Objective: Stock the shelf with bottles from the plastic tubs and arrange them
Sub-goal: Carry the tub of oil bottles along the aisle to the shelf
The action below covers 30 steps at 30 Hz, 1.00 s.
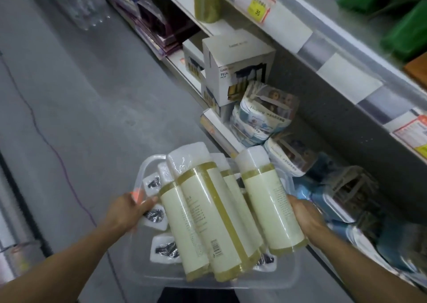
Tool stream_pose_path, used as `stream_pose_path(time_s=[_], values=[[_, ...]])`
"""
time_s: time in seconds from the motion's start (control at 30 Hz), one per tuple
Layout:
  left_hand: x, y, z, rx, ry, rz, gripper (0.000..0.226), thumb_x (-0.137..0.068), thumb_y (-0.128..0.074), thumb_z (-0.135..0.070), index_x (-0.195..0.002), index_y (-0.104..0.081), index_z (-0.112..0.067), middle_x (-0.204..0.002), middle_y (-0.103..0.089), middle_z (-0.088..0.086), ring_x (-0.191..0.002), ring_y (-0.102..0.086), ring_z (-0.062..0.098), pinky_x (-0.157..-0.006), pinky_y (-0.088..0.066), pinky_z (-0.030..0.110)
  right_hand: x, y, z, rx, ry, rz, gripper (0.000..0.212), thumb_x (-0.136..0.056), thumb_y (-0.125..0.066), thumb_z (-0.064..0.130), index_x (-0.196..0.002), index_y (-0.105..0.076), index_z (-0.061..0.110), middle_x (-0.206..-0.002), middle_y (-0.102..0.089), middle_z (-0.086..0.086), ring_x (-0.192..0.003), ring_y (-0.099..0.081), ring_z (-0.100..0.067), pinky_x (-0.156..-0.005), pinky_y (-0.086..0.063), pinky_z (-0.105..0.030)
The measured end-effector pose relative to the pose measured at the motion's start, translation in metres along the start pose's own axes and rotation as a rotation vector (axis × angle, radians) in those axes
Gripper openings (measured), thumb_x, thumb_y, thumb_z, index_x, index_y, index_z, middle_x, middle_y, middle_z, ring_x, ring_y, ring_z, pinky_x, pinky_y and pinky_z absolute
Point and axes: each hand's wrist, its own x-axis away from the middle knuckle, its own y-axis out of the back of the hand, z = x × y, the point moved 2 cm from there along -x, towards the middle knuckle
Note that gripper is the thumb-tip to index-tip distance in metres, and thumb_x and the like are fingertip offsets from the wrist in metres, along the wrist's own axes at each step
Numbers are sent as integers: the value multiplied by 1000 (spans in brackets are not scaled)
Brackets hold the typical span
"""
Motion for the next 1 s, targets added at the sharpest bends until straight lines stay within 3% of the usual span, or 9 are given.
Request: stream_pose_path(time_s=[0.13, 0.23, 0.33, 0.5, 0.6, 0.7, 0.8, 1.0], values=[[-33, -2, -16, 12, -9, 8, 36, -85, -68, -40, -68, -64, -8, -64, -67, 12, -62, -65, 29, -69, -56, 39, -34, -10, 8, -23, -1, 9, 44, -94, -44, 44, -97, -65, 5, -96, -64, -13, -84, -59, -26, -68, -39, -29], [-58, -6, -24, -8, -8, 0, 34, -87, -67, -36, -64, -58, -11, -67, -66, 15, -62, -63, 29, -67, -52, 34, -55, -21, 16, -26, 3, 17, 43, -95, -45, 43, -80, -62, 7, -86, -66, -13, -81, -61, -28, -73, -45, -33], [-89, -9, -25, -28, 13, 10, 33, -87, -67, -37, -67, -57, -12, -76, -69, 21, -65, -63, 30, -72, -54, 39, -79, -36, 20, -50, 4, 12, 45, -95, -44, 45, -75, -59, 7, -85, -64, -13, -85, -61, -31, -78, -45, -37], [-150, -19, -21, -84, 40, 18, 40, -83, -68, -44, -72, -56, -8, -80, -69, 24, -75, -68, 37, -77, -56, 45, -115, -67, 26, -37, 20, 0, 44, -99, -38, 38, -66, -52, 13, -76, -59, -9, -69, -53, -20, -71, -38, -33], [-191, -26, -17, -126, 39, 27, 43, -81, -68, -48, -70, -54, -9, -81, -68, 24, -77, -68, 38, -79, -56, 47, -137, -91, 26, -88, 8, 6, 44, -98, -38, 41, -69, -55, 13, -84, -64, -13, -72, -56, -22, -70, -41, -32], [-230, -31, -7, -167, 40, 38, 49, -81, -67, -51, -79, -57, -3, -84, -68, 23, -79, -67, 37, -81, -55, 47, -159, -115, 28, -120, -22, -16, 43, -96, -41, 44, -70, -56, 13, -80, -63, -10, -71, -57, -21, -72, -43, -34], [-264, -37, -1, -201, 53, 38, 48, -83, -66, -50, -80, -54, -3, -84, -67, 23, -77, -66, 36, -80, -54, 43, -182, -134, 33, -141, -49, -41, 42, -93, -44, 50, -72, -57, 15, -95, -67, -18, -87, -62, -31, -84, -49, -43], [-318, -48, 5, -238, 43, 22, 44, -85, -64, -49, -76, -51, -9, -80, -68, 22, -77, -67, 35, -81, -54, 44, -222, -161, 46, -148, -74, -64, 54, -94, -42, 49, -112, -62, 2, -105, -58, -14, -96, -55, -28, -82, -39, -33]])
